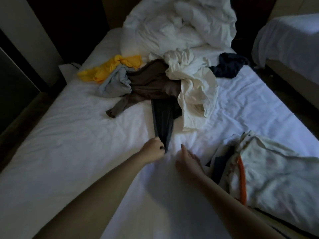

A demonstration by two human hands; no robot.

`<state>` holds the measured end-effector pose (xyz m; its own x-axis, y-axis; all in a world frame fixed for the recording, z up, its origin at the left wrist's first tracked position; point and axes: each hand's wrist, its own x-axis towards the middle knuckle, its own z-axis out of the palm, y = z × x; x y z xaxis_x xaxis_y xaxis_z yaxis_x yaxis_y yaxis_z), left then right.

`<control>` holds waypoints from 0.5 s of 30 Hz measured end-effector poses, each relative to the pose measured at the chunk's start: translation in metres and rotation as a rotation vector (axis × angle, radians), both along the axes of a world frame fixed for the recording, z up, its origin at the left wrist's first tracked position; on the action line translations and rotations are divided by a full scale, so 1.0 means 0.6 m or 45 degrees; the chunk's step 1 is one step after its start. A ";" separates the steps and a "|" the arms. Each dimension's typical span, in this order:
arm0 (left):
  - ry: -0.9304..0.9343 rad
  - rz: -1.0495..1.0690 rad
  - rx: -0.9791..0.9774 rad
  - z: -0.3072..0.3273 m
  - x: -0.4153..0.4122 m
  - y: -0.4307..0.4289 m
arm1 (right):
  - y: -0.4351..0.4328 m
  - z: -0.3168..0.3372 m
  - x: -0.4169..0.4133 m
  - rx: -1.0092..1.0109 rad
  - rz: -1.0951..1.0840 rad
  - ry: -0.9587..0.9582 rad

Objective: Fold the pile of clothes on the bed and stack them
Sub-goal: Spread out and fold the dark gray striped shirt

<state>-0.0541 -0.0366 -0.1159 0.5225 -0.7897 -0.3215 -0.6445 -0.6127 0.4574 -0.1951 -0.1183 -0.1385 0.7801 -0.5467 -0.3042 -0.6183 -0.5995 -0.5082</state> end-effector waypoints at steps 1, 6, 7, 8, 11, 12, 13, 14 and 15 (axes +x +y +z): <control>0.053 -0.023 0.033 0.016 -0.018 0.014 | 0.013 0.005 -0.008 0.005 -0.003 0.000; 0.472 0.128 -0.074 0.087 -0.097 0.091 | 0.088 0.034 -0.062 0.168 0.184 -0.087; 0.496 0.187 -0.102 0.098 -0.107 0.106 | 0.105 0.046 -0.067 0.199 0.179 -0.139; 0.518 0.232 -0.125 0.110 -0.118 0.118 | 0.120 0.055 -0.070 0.228 0.158 -0.205; 0.574 0.214 -0.174 0.154 -0.143 0.151 | 0.158 0.091 -0.066 0.238 0.020 -0.442; 0.576 0.171 -0.165 0.170 -0.150 0.163 | 0.164 0.100 -0.064 0.181 0.002 -0.498; 0.578 0.132 -0.157 0.184 -0.156 0.176 | 0.174 0.116 -0.068 0.106 0.015 -0.492; 0.578 0.108 -0.166 0.196 -0.161 0.190 | 0.181 0.126 -0.072 0.033 0.067 -0.473; 0.593 0.110 -0.187 0.204 -0.164 0.204 | 0.188 0.135 -0.078 -0.014 0.109 -0.425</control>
<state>-0.1524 0.0858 0.0067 0.4155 -0.8042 -0.4249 -0.3009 -0.5624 0.7702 -0.2418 -0.0055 -0.0575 0.8790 -0.4765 -0.0187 -0.3658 -0.6486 -0.6675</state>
